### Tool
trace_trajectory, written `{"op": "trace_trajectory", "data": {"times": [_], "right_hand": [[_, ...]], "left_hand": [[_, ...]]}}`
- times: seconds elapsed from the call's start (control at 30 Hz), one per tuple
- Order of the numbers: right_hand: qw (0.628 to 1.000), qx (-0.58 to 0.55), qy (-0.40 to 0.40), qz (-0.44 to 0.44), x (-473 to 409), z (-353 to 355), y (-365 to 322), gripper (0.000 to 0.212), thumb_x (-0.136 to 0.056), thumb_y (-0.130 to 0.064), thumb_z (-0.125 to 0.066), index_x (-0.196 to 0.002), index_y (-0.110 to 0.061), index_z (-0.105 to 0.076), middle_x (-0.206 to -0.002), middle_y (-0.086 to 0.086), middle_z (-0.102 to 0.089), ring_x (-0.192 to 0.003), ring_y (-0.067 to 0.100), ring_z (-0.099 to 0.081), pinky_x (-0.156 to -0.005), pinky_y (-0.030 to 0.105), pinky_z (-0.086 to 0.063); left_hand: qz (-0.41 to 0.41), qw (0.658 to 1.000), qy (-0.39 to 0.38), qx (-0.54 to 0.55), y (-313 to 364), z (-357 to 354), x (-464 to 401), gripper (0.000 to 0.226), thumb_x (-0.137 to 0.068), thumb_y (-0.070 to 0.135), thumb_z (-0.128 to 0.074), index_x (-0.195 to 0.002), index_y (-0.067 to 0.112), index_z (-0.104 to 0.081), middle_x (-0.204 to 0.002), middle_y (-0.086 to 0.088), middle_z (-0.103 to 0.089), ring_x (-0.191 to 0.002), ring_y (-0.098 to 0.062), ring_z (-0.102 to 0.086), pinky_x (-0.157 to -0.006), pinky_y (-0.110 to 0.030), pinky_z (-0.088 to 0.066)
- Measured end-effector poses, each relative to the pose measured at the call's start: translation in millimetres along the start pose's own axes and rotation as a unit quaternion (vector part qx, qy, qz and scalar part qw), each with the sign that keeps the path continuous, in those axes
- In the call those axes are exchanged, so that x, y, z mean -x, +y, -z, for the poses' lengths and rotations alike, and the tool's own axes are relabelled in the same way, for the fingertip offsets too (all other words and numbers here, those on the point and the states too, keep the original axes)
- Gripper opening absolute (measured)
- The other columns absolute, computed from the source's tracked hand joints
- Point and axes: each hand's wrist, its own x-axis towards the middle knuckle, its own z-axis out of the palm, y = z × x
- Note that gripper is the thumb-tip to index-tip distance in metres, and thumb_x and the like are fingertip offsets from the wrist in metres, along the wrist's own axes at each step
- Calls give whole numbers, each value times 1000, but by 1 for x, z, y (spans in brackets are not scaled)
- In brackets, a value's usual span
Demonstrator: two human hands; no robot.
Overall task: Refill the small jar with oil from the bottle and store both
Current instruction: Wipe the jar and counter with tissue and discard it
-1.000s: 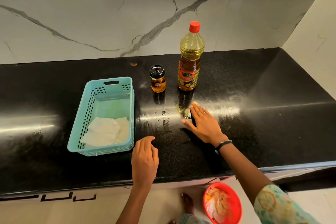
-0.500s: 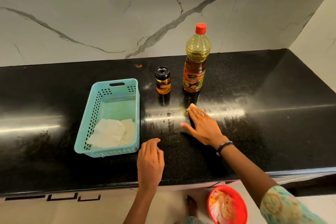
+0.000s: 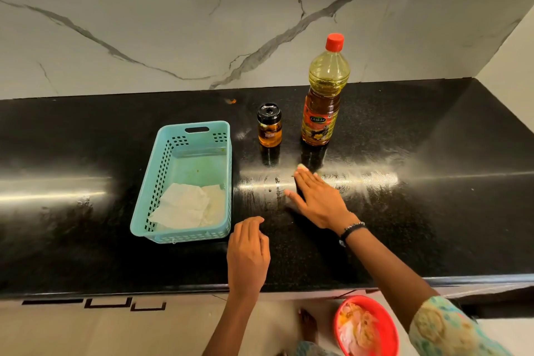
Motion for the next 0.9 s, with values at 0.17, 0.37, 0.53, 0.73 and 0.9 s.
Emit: {"op": "trace_trajectory", "data": {"times": [0.17,0.37,0.53,0.73,0.9], "right_hand": [[1000,8,-7,-16,-45,5,-22,72,-99,-53,-17,-149,-2,-14,-157,14,-12,-146,20,-7,-117,30,-1],[994,-6,1,108,-21,-14,-32,61,-101,-45,-20,-150,-9,-14,-158,6,-12,-146,14,-6,-116,23,3],[997,29,19,75,-14,-7,0,70,-95,-52,-7,-150,-10,-16,-158,5,-13,-146,13,-9,-116,23,1],[998,9,5,56,-64,-14,-43,61,-101,-42,-23,-149,-5,-16,-158,12,-12,-146,19,-9,-119,29,-2],[988,9,12,156,-25,-20,-36,58,-101,-42,-20,-151,-12,-13,-158,3,-10,-146,13,-6,-114,22,3]], "left_hand": [[1,1000,-2,-4,-2,0,1,21,-91,14,-43,-103,11,-60,-95,0,-63,-89,-12,-59,-79,-24,-51],[-1,1000,-2,-14,3,3,-2,24,-91,14,-40,-102,11,-61,-94,0,-63,-88,-13,-59,-80,-25,-51],[-3,1000,2,-4,3,3,-2,23,-91,14,-41,-102,11,-61,-94,1,-63,-88,-12,-59,-81,-23,-50],[-6,1000,-1,-9,4,3,-2,23,-91,12,-41,-101,10,-62,-94,0,-64,-87,-14,-60,-78,-29,-53],[-11,1000,-1,-7,3,3,-2,22,-90,12,-42,-101,10,-61,-95,-1,-64,-88,-15,-61,-78,-30,-53]]}}
